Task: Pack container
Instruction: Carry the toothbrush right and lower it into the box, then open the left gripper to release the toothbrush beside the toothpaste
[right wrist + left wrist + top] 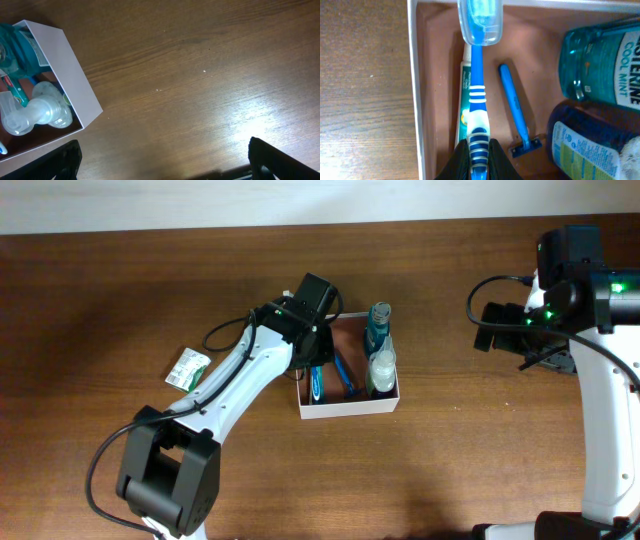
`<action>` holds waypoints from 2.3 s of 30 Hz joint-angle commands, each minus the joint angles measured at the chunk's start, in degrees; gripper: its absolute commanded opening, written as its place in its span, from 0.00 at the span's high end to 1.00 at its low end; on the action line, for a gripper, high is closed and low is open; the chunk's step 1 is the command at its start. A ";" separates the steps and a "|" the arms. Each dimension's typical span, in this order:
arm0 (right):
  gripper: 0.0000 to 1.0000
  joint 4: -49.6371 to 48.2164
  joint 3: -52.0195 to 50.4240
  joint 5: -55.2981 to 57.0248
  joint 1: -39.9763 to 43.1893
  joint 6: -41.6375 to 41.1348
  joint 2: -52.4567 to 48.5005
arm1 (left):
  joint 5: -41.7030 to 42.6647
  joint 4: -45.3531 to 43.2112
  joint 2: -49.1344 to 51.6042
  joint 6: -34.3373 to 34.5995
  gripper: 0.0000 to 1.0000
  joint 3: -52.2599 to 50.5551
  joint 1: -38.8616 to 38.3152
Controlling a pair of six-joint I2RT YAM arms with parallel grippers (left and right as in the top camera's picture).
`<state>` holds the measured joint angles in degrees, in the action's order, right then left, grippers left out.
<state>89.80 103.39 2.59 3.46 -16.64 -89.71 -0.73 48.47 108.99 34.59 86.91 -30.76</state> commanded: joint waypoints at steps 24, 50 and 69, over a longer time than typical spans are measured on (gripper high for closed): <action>0.02 -0.02 0.76 0.68 0.37 -0.09 0.94 | -0.81 0.42 3.26 0.81 0.99 1.07 -2.25; 0.02 -0.04 0.76 0.68 0.37 -0.11 0.96 | -0.57 -0.85 6.40 0.76 0.71 1.11 -2.19; 0.02 -0.04 0.76 0.70 0.37 -0.11 0.96 | 0.28 10.12 -4.79 -12.81 0.66 15.37 0.26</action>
<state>89.80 103.39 2.59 3.46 -16.67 -89.71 1.76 56.31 111.61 29.04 98.45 -32.49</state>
